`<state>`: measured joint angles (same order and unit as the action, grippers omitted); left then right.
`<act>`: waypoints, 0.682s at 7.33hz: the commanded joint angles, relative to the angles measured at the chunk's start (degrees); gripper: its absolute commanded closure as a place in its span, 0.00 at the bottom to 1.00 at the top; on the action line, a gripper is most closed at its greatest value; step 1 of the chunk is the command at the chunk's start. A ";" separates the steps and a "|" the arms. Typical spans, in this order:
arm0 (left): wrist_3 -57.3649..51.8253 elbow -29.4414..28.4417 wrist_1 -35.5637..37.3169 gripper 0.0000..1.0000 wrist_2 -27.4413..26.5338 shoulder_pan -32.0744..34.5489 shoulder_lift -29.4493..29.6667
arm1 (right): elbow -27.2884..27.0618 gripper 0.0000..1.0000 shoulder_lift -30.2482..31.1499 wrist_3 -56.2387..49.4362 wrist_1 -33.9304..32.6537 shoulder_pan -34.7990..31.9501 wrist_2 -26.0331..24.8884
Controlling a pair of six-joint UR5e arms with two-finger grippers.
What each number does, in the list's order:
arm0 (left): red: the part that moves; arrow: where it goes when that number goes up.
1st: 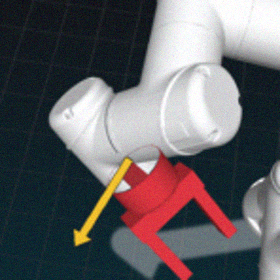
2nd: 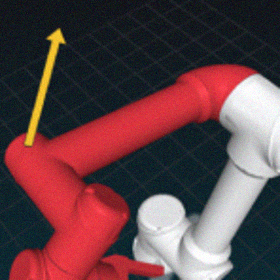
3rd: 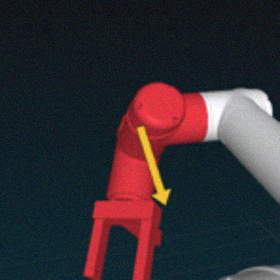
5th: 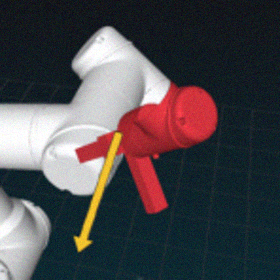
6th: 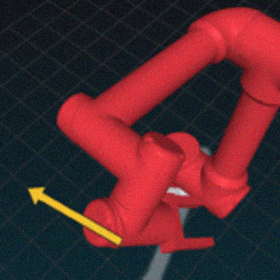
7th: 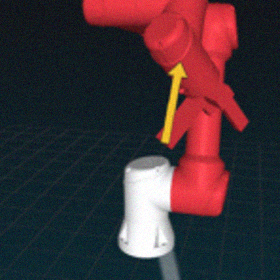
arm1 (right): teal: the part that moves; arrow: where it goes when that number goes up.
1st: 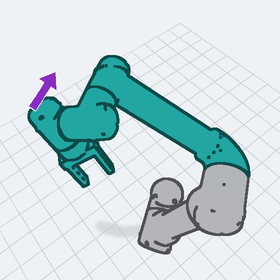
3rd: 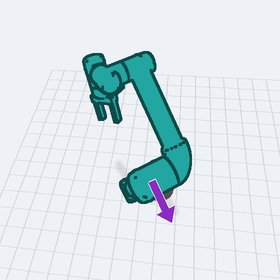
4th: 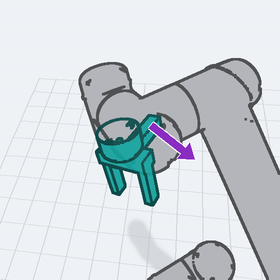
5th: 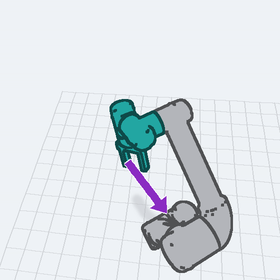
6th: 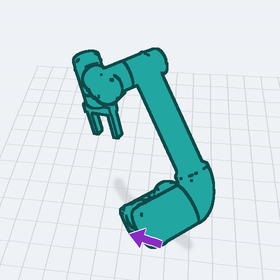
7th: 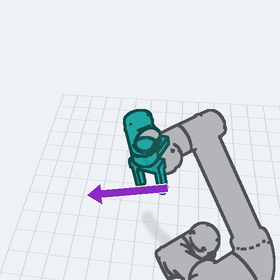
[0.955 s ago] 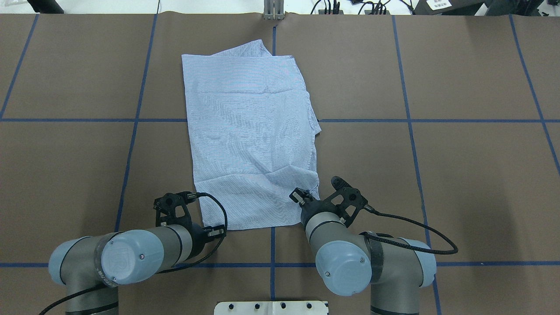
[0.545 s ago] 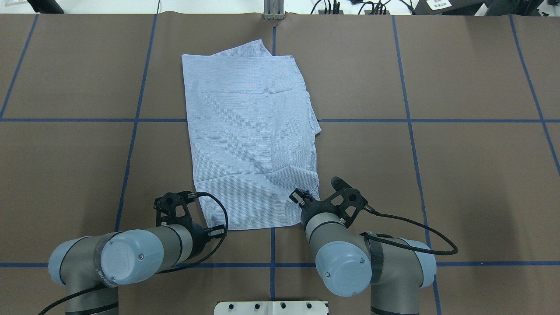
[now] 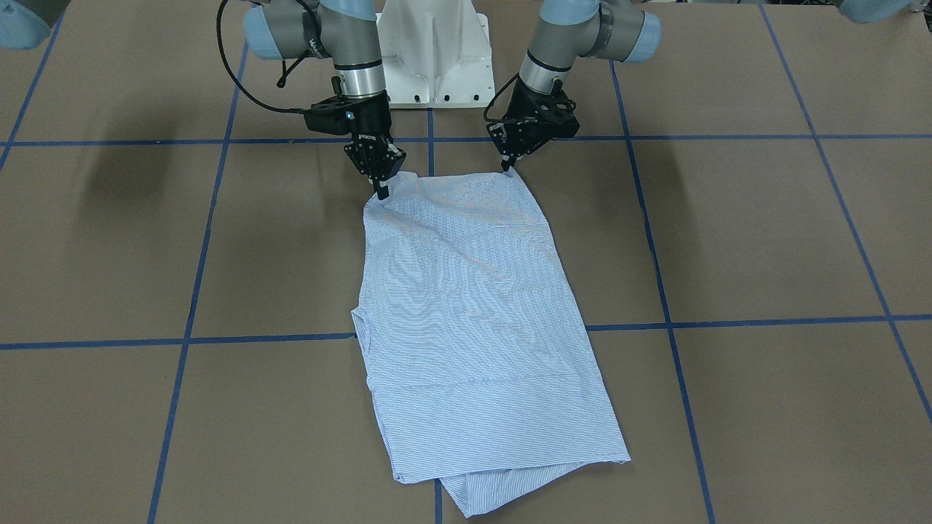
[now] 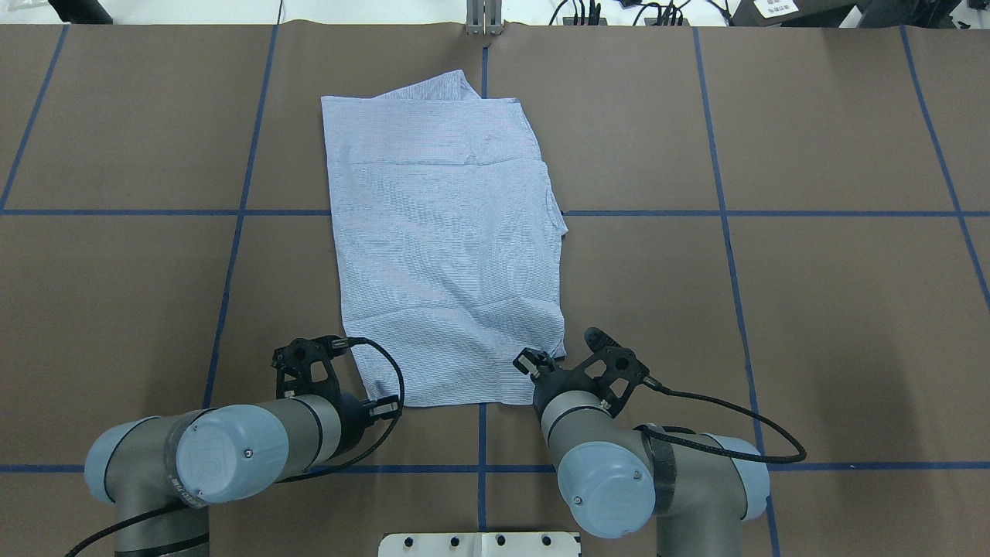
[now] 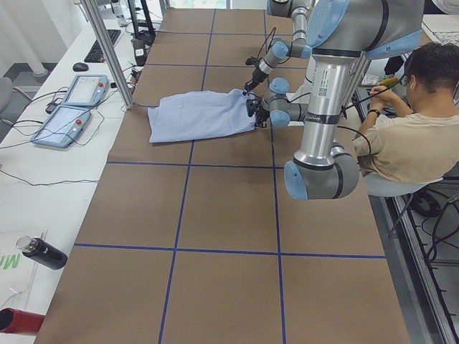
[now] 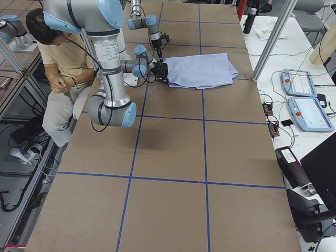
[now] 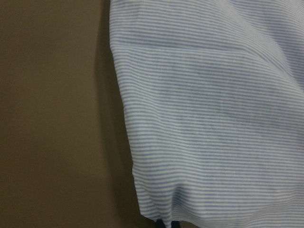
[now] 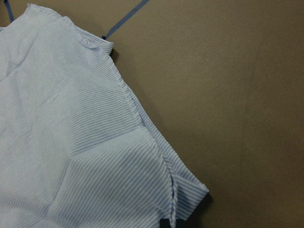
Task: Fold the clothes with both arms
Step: 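Grasp the near edge of the shirt with both grippers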
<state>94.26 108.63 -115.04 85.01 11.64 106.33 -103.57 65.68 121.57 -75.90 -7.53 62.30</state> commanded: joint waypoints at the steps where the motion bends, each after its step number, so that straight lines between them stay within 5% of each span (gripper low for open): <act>1: 0.13 0.01 -0.01 1.00 -0.11 -0.04 0.02 | 0.13 0.00 0.07 -1.85 -1.34 0.14 0.19; 5: 0.22 0.01 -0.01 1.00 -0.11 -0.04 -0.25 | 1.96 0.04 -0.46 -1.69 -3.99 0.23 -0.07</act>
<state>94.42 108.63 -115.05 84.90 11.60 106.18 -102.76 65.62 119.74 -79.76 -7.41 62.42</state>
